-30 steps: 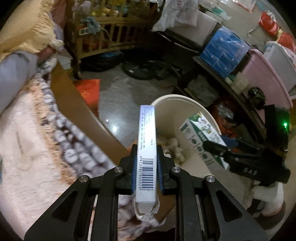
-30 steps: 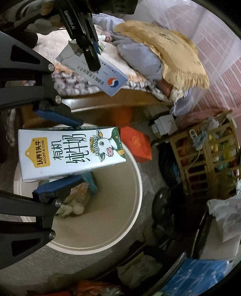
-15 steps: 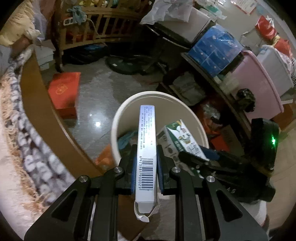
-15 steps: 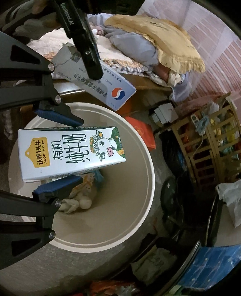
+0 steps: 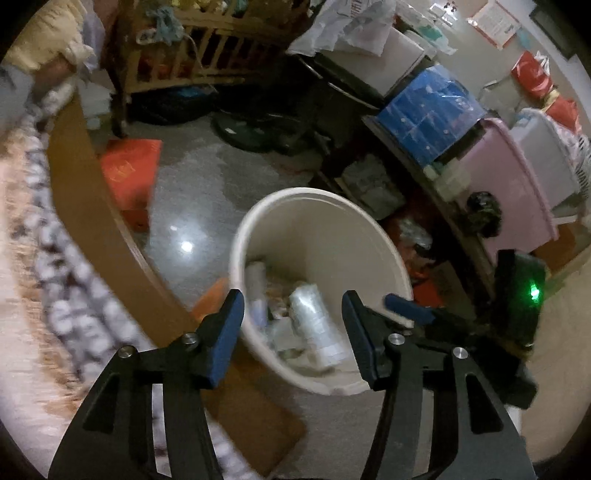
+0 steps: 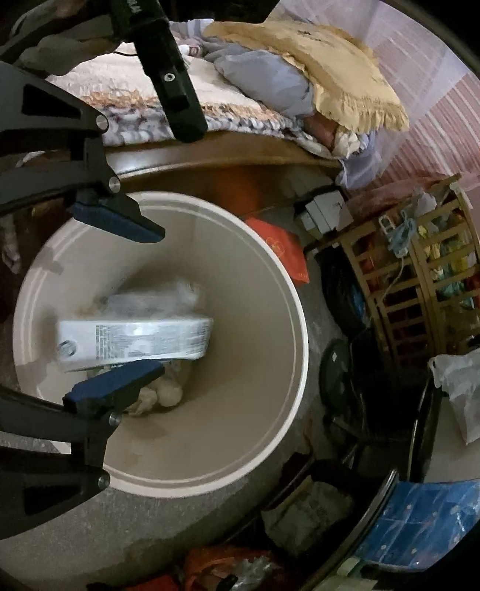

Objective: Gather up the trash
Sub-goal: 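Return both tools to the remaining trash on the bed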

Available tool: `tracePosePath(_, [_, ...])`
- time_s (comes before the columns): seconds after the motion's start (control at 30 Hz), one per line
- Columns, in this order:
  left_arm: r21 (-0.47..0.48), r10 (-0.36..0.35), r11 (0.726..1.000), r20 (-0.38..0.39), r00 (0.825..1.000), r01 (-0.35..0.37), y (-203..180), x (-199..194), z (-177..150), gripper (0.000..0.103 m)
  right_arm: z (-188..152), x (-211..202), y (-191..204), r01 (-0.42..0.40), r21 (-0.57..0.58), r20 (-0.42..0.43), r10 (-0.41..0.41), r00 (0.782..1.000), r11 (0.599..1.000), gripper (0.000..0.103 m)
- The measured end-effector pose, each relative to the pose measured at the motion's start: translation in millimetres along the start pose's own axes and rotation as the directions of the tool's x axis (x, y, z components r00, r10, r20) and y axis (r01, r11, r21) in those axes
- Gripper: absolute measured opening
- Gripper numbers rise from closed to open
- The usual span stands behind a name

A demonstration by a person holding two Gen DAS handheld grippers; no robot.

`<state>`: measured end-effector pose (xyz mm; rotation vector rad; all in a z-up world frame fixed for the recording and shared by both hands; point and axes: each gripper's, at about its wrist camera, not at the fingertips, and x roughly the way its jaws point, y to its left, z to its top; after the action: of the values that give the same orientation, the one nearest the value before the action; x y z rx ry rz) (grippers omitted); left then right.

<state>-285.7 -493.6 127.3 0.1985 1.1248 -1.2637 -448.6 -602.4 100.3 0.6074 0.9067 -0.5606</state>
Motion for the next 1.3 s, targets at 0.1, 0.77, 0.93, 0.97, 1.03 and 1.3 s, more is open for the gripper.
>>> tracePosePath(0.1, [0.015,0.082,0.996,0.021,0.996,-0.083,12,-15,-5,0.053,0,0,10,-0.017,-0.008,-0.004,0.017,1.000,1.000,0.064])
tracePosePath(0.77, [-0.150,0.422,0.903,0.130,0.897,-0.402,159,-124,-57,0.053,-9,25,183,-0.217,-0.232,-0.077,0.204,0.976,0.948,0.067])
tracePosePath(0.93, [-0.244,0.458,0.873,0.115,0.882,-0.422,208,-147,-73,0.053,-18,41,235,-0.268,-0.309,-0.128,0.240,0.962,0.912,0.068])
tracePosePath(0.97, [-0.265,0.469,0.864,0.114,0.876,-0.428,220,-154,-78,0.053,-19,45,247,-0.282,-0.325,-0.138,0.249,0.959,0.903,0.068])
tracePosePath(1.03, [-0.299,0.487,0.848,0.110,0.867,-0.438,238,-166,-86,0.053,-20,53,268,-0.296,-0.359,-0.156,0.256,0.954,0.885,0.068])
tracePosePath(1.3, [-0.431,0.551,0.768,0.070,0.832,-0.473,314,-221,-138,0.053,-11,106,381,-0.436,-0.476,-0.256,0.354,0.899,0.763,0.072])
